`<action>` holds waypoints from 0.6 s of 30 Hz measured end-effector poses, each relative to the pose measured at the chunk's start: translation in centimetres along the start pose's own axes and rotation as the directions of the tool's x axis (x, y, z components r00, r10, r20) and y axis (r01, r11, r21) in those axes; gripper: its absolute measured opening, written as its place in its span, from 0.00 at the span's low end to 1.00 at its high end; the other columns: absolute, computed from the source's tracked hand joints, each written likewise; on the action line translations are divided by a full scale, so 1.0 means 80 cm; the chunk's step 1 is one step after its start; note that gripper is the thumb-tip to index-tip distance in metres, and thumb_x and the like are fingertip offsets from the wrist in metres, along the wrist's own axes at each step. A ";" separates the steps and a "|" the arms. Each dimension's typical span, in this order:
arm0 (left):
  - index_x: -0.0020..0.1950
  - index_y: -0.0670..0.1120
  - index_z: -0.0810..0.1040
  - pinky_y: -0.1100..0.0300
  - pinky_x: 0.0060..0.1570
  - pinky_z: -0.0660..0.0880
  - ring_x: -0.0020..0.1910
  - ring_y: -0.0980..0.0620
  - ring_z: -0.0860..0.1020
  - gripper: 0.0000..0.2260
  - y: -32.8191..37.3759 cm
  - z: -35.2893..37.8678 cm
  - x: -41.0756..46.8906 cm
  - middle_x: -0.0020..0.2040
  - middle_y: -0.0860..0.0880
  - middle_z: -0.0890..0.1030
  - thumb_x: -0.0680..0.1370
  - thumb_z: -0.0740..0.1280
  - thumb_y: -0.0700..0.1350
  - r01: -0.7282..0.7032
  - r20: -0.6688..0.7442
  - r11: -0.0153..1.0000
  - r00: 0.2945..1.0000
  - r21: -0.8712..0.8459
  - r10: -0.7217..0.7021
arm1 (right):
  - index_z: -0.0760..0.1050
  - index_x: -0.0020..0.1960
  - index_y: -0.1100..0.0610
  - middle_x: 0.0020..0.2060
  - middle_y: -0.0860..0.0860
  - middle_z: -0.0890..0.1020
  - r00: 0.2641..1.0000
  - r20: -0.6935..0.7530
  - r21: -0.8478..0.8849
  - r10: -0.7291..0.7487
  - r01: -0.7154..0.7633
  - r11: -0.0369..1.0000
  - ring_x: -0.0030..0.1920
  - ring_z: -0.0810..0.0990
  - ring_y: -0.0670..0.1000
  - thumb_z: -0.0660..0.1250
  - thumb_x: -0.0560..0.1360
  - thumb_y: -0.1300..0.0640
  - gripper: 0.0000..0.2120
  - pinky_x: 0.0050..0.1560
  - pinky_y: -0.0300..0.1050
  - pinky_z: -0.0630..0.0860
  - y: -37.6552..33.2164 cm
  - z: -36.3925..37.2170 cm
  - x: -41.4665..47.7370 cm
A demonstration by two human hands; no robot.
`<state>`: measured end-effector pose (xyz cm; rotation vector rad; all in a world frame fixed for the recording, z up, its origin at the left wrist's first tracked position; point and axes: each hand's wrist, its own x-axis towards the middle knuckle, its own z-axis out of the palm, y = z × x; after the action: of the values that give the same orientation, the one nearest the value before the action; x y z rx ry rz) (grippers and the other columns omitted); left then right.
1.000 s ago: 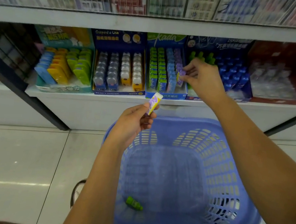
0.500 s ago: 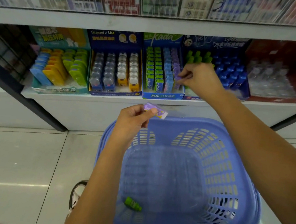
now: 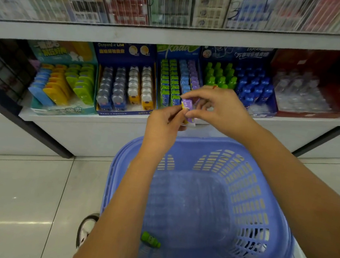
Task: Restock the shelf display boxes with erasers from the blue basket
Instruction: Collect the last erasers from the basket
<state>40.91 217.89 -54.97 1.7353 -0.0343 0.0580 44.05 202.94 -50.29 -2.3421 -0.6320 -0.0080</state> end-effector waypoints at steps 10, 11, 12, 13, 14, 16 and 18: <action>0.76 0.44 0.60 0.62 0.72 0.52 0.76 0.50 0.55 0.24 -0.013 -0.005 0.013 0.76 0.47 0.60 0.80 0.61 0.39 -0.242 0.158 0.740 0.970 0.627 0.183 | 0.77 0.50 0.59 0.43 0.49 0.80 0.970 -0.219 -0.029 0.109 -0.119 0.992 0.43 0.78 0.45 0.71 0.73 0.60 0.07 0.43 0.22 0.71 0.054 -0.012 0.016; 0.76 0.44 0.59 0.64 0.72 0.50 0.77 0.50 0.53 0.25 -0.015 -0.005 0.013 0.77 0.48 0.59 0.80 0.61 0.40 -0.245 0.179 0.726 0.969 0.643 0.169 | 0.78 0.50 0.60 0.43 0.48 0.80 0.966 -0.229 -0.020 0.118 -0.125 0.992 0.43 0.78 0.45 0.71 0.73 0.60 0.07 0.43 0.22 0.71 0.057 -0.008 0.018; 0.77 0.44 0.58 0.65 0.71 0.49 0.77 0.51 0.52 0.25 -0.017 -0.005 0.013 0.77 0.48 0.58 0.80 0.61 0.40 -0.249 0.185 0.717 0.968 0.651 0.168 | 0.78 0.50 0.60 0.43 0.48 0.80 0.962 -0.244 -0.004 0.123 -0.128 0.992 0.43 0.78 0.45 0.71 0.73 0.60 0.07 0.43 0.24 0.72 0.059 -0.005 0.020; 0.77 0.44 0.58 0.65 0.71 0.49 0.77 0.51 0.52 0.25 -0.018 -0.006 0.014 0.77 0.49 0.57 0.80 0.61 0.40 -0.250 0.184 0.715 0.968 0.653 0.170 | 0.78 0.49 0.61 0.43 0.49 0.80 0.959 -0.253 0.010 0.124 -0.125 0.992 0.43 0.79 0.45 0.71 0.73 0.60 0.07 0.44 0.26 0.73 0.061 -0.002 0.022; 0.77 0.44 0.58 0.65 0.71 0.49 0.77 0.51 0.52 0.25 -0.019 -0.006 0.013 0.77 0.49 0.57 0.80 0.61 0.40 -0.251 0.184 0.715 0.968 0.652 0.172 | 0.78 0.49 0.61 0.43 0.51 0.81 0.961 -0.251 0.012 0.116 -0.117 0.993 0.43 0.79 0.45 0.71 0.73 0.60 0.07 0.45 0.27 0.73 0.062 0.000 0.024; 0.77 0.44 0.58 0.66 0.71 0.49 0.77 0.51 0.52 0.26 -0.019 -0.007 0.014 0.78 0.49 0.57 0.80 0.61 0.40 -0.250 0.185 0.718 0.968 0.650 0.170 | 0.79 0.49 0.62 0.45 0.54 0.83 0.971 -0.225 -0.024 0.085 -0.093 0.995 0.43 0.79 0.45 0.71 0.73 0.60 0.07 0.45 0.27 0.73 0.063 0.002 0.029; 0.77 0.44 0.58 0.66 0.71 0.49 0.77 0.52 0.52 0.26 -0.019 -0.008 0.015 0.77 0.49 0.57 0.80 0.61 0.40 -0.246 0.187 0.720 0.969 0.648 0.162 | 0.80 0.49 0.62 0.45 0.54 0.84 0.975 -0.211 -0.050 0.066 -0.078 0.996 0.42 0.79 0.44 0.72 0.72 0.60 0.07 0.44 0.24 0.71 0.064 0.004 0.035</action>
<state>42.17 218.80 -56.28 2.4595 -0.3330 0.1452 48.70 201.10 -53.23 -2.3781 -0.4477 -0.2401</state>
